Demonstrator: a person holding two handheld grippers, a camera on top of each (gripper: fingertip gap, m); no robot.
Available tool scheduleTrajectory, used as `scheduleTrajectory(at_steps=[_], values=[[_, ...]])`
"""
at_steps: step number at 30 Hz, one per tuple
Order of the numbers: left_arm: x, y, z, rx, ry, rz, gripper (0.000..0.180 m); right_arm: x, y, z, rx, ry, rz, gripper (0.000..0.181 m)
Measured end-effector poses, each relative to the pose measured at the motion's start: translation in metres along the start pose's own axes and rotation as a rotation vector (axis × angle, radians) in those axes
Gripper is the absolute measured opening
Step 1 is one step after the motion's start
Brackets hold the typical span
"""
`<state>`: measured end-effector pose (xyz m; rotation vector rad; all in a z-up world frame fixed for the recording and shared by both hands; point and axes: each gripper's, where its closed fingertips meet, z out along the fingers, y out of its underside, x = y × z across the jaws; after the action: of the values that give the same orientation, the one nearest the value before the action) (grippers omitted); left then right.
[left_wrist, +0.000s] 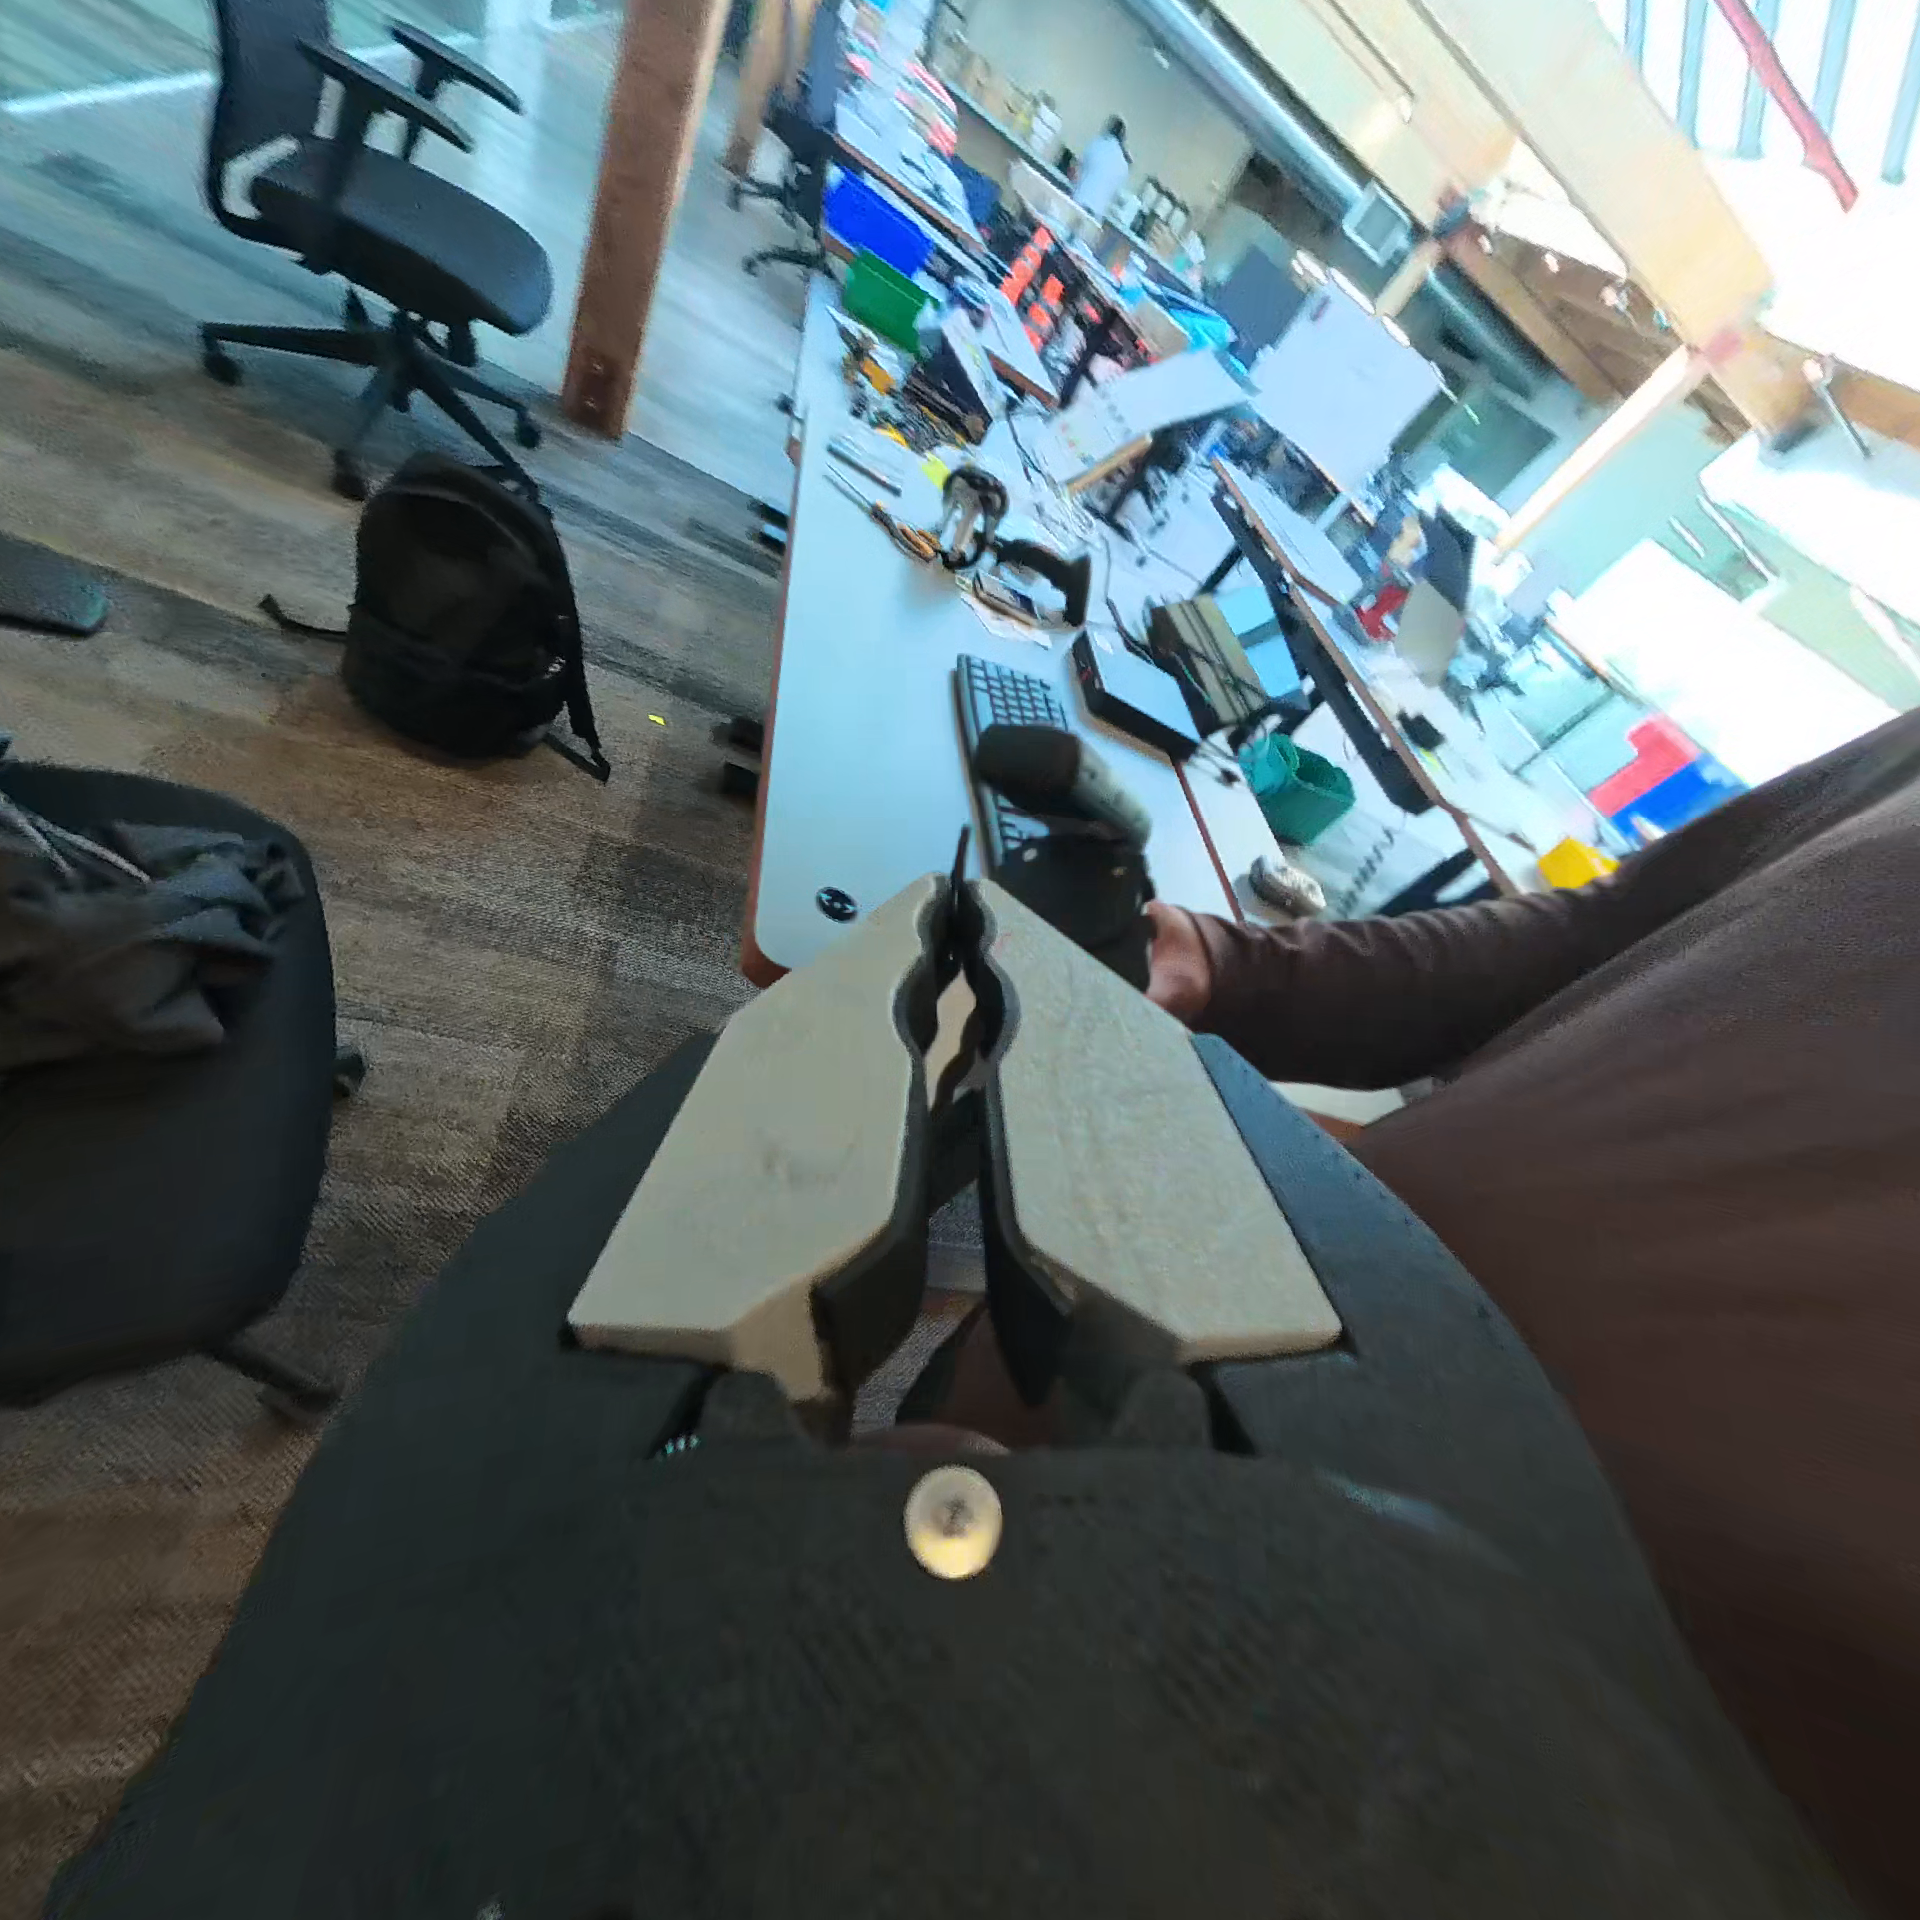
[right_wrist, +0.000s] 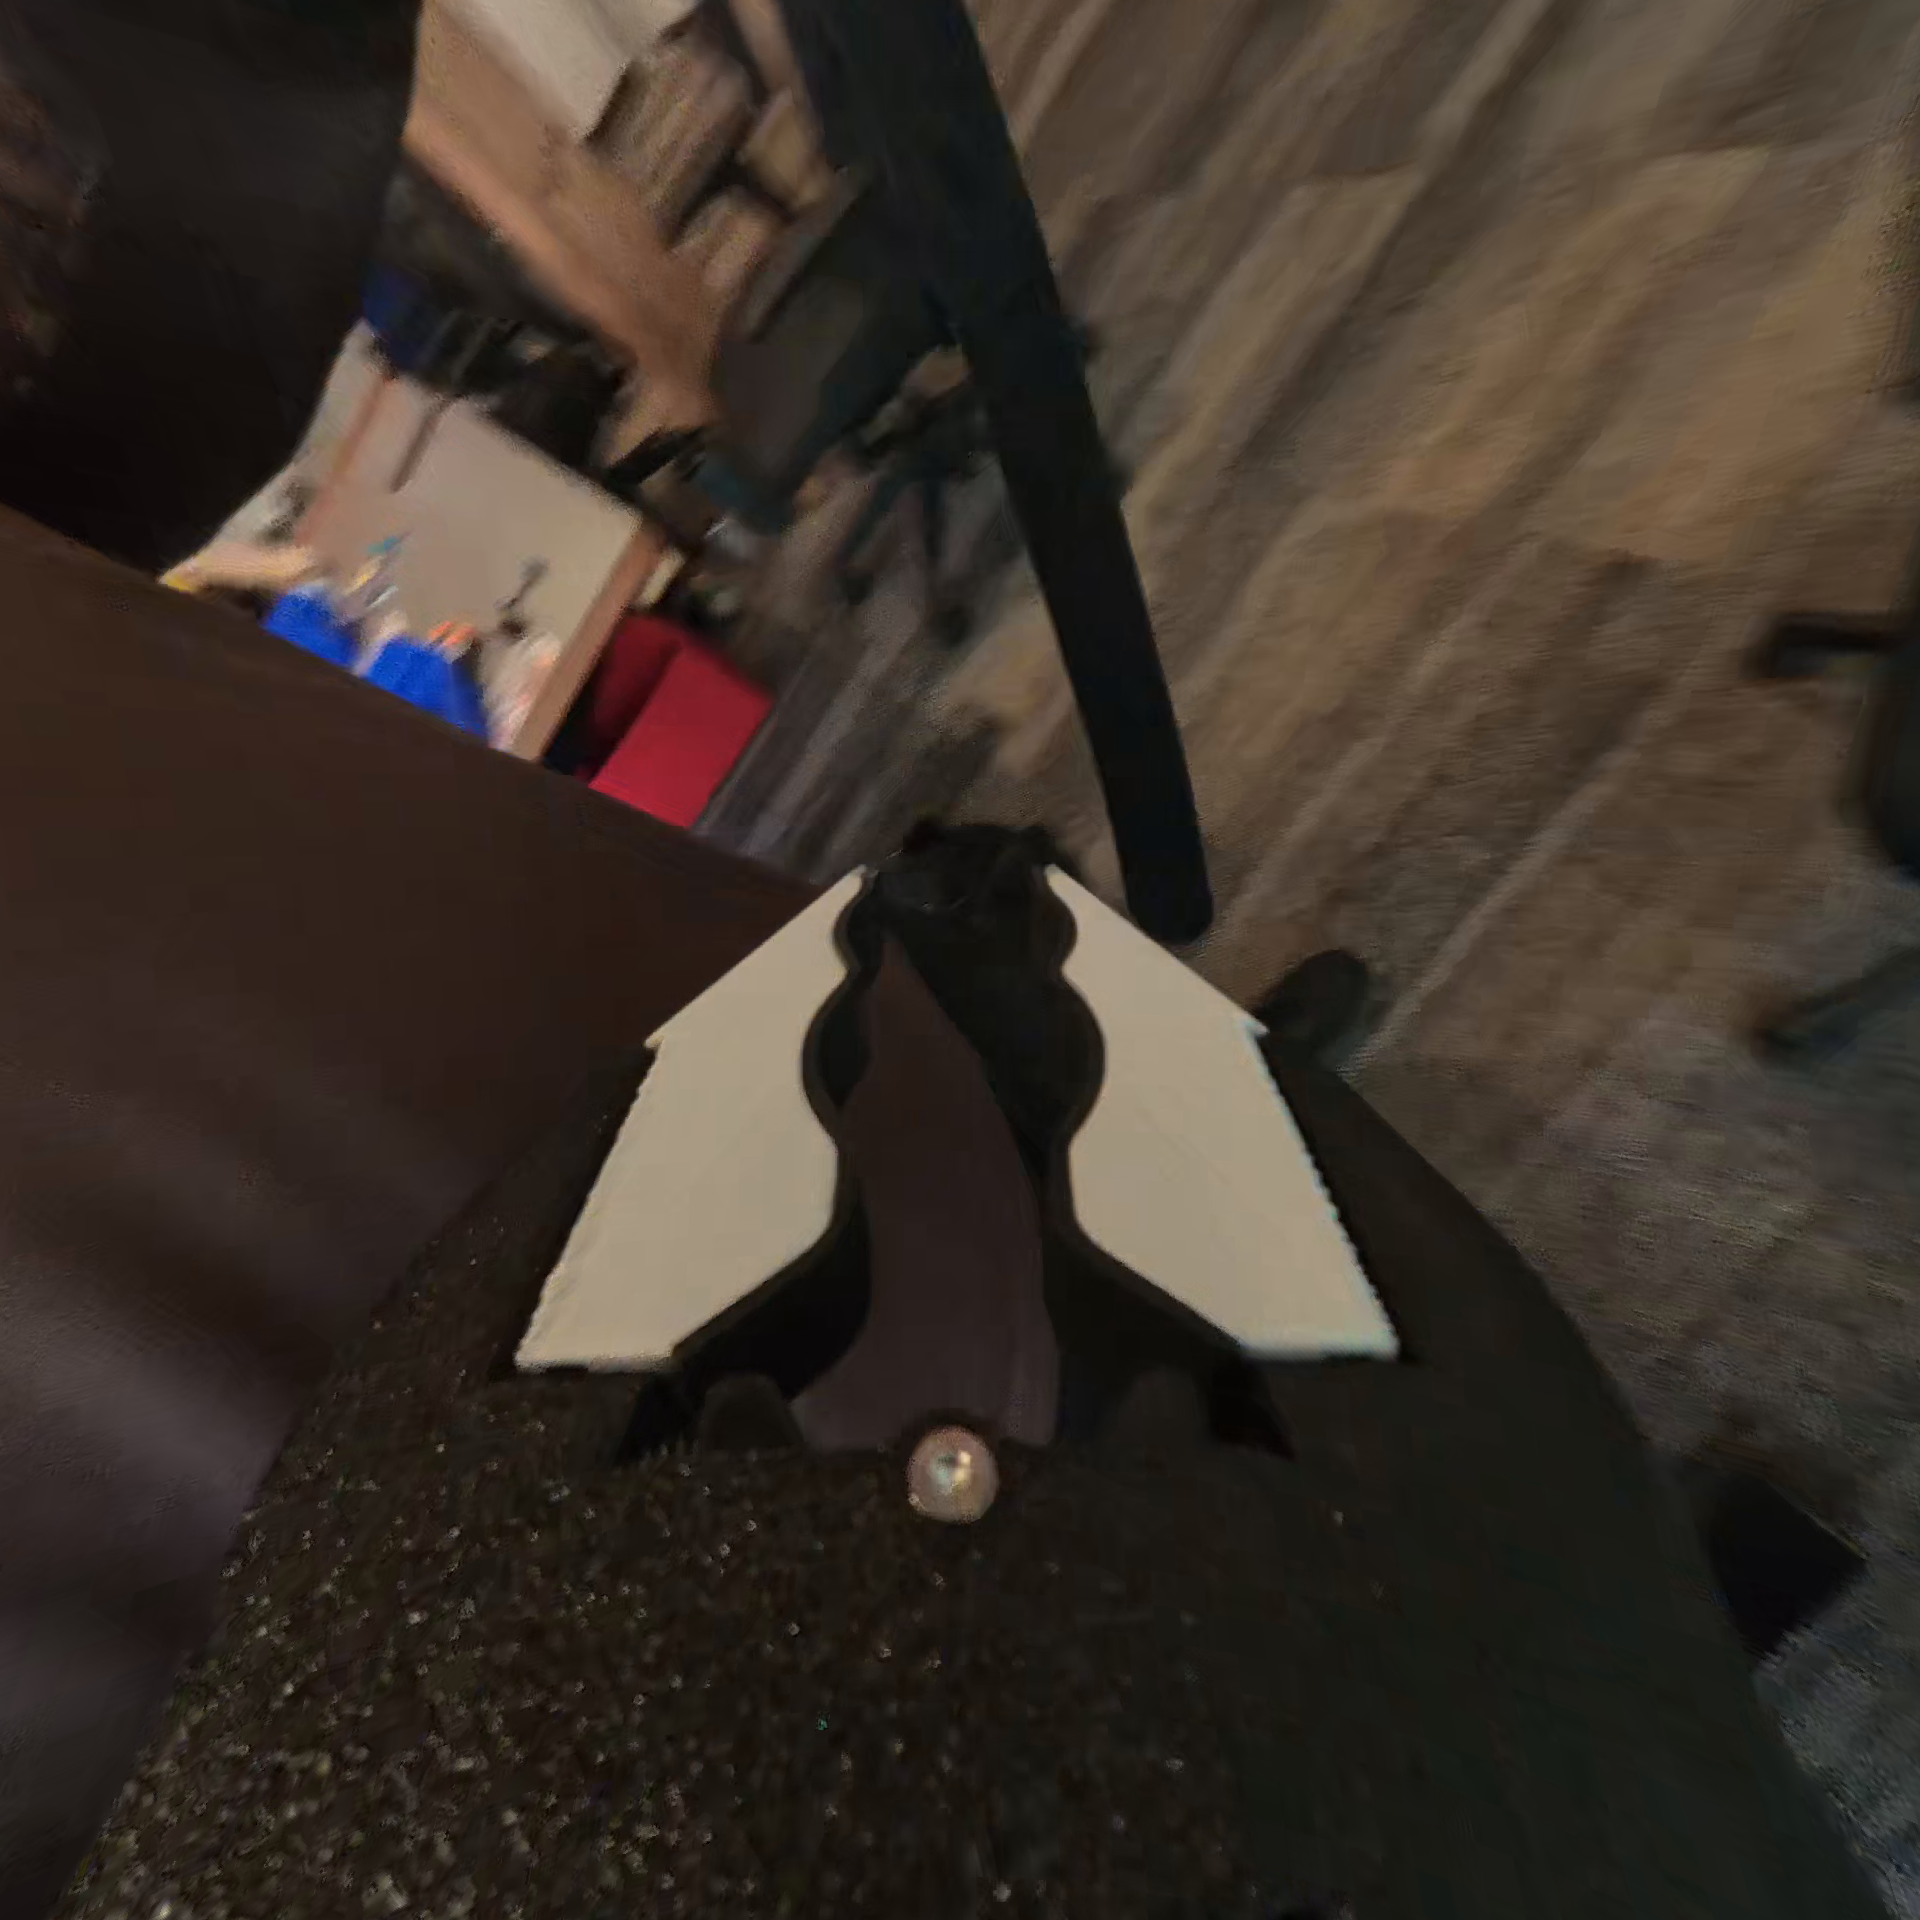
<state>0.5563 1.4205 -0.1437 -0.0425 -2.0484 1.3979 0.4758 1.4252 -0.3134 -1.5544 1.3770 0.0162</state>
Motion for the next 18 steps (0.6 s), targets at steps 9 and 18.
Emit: scheduleTrajectory(at_steps=[9,18], values=[[-0.060,-0.033,0.100,-0.276,0.341,0.105,0.000,0.107,-0.102,-0.147,0.478,0.859,-0.029,0.058],[-0.070,-0.086,0.270,-0.419,0.555,0.224,0.000,0.182,-0.070,-0.261,0.686,1.041,0.058,0.061]])
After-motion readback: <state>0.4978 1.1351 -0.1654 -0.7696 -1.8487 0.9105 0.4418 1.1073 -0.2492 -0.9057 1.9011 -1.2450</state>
